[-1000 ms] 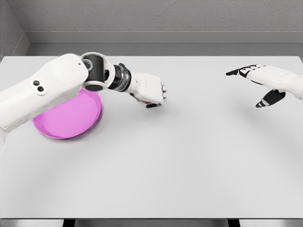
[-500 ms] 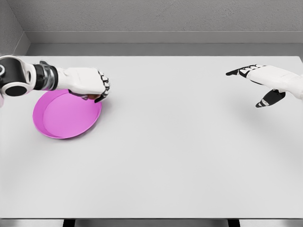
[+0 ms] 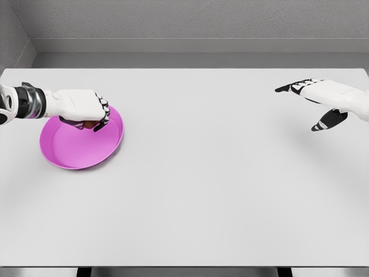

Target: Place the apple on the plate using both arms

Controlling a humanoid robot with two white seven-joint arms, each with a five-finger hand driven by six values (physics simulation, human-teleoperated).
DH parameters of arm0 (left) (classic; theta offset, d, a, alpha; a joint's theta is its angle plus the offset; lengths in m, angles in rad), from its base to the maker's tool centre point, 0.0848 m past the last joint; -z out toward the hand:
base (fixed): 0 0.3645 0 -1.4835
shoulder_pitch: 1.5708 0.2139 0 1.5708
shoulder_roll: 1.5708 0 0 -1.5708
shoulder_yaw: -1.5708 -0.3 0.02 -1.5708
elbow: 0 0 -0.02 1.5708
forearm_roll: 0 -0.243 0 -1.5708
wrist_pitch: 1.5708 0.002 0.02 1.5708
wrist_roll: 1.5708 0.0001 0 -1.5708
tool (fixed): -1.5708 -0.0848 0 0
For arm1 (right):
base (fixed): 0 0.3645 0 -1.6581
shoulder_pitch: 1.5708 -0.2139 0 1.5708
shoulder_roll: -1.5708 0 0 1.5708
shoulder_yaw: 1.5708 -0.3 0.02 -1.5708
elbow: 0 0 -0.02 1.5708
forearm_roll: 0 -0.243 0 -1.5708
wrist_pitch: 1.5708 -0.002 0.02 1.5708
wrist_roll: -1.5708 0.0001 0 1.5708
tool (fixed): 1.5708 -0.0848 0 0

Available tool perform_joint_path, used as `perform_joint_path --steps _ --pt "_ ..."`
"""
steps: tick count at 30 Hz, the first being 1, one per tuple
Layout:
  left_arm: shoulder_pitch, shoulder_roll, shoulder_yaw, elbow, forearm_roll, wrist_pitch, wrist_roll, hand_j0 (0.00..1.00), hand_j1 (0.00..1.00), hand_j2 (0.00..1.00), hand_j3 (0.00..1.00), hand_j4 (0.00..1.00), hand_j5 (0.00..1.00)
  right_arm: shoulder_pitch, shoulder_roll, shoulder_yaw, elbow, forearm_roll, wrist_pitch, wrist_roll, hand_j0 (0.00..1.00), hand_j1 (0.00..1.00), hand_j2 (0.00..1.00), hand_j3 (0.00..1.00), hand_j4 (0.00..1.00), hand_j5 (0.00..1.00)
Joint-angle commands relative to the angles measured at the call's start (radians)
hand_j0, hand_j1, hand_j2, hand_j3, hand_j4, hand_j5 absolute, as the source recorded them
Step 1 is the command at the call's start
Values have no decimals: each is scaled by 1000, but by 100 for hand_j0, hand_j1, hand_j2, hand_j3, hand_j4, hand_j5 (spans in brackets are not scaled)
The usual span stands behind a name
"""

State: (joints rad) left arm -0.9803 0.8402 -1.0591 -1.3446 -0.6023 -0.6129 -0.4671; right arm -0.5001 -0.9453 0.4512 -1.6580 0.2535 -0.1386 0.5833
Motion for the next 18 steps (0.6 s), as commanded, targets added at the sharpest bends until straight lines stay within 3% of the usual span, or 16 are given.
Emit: perform_joint_path --steps 1,2,3,4,5,13,18 --pt "2 -3 2 7 2 2 1 29 29 29 29 29 29 0 -1 0 0 -2 1 0 100 100 100 100 100 100" --pt "3 -3 2 7 4 2 1 34 34 34 34 34 34 0 -1 0 0 -2 1 0 100 100 100 100 100 100" --pt "5 -3 -1 7 2 2 1 44 44 44 44 44 44 0 -1 0 0 -2 1 0 100 100 100 100 100 100" --pt "5 -1 -1 7 2 2 1 80 80 80 80 80 80 0 -1 0 0 -2 1 0 100 100 100 100 100 100" --pt "5 -3 -1 7 -1 2 1 100 100 100 100 100 100 0 -1 0 0 -2 1 0 100 100 100 100 100 100" --pt "2 5 1 7 10 2 2 100 100 100 100 100 100 0 -1 0 0 -2 1 0 100 100 100 100 100 100" --pt "28 28 68 7 246 2 7 100 100 100 100 100 100 2 -1 0 0 -2 1 0 100 100 100 100 100 100"
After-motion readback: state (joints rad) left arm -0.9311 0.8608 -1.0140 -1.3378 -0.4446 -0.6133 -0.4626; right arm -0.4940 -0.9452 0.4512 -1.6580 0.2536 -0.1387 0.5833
